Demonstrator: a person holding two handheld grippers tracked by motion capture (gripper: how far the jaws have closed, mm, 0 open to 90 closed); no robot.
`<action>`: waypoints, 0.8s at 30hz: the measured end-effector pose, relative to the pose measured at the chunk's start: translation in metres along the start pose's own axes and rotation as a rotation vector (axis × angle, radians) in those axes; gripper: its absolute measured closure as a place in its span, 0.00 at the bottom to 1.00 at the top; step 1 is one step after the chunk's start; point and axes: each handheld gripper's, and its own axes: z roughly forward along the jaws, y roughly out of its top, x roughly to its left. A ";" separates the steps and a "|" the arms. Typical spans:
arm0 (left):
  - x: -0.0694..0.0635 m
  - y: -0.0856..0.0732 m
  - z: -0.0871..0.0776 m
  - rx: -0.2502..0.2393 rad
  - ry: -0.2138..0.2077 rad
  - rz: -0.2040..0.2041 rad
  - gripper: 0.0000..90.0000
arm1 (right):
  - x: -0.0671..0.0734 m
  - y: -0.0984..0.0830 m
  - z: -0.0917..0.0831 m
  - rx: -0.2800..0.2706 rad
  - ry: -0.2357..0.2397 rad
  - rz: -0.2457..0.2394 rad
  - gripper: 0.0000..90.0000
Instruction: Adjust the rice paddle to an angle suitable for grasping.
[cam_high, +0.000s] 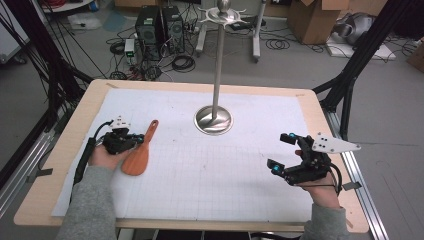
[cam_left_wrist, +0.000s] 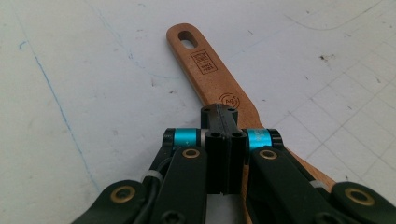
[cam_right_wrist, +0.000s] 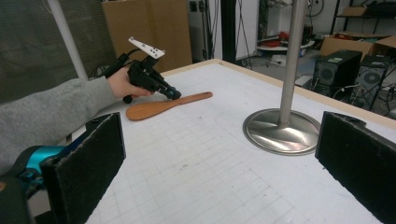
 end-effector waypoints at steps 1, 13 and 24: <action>-0.001 0.001 0.000 0.003 -0.004 -0.001 1.00 | 0.000 0.000 0.000 -0.002 0.001 -0.003 0.00; -0.009 0.006 0.003 0.035 -0.021 0.006 1.00 | 0.001 0.001 0.002 0.004 -0.004 -0.001 0.00; -0.019 0.010 0.006 0.059 -0.035 0.049 1.00 | 0.001 0.001 0.003 0.010 0.001 -0.004 0.00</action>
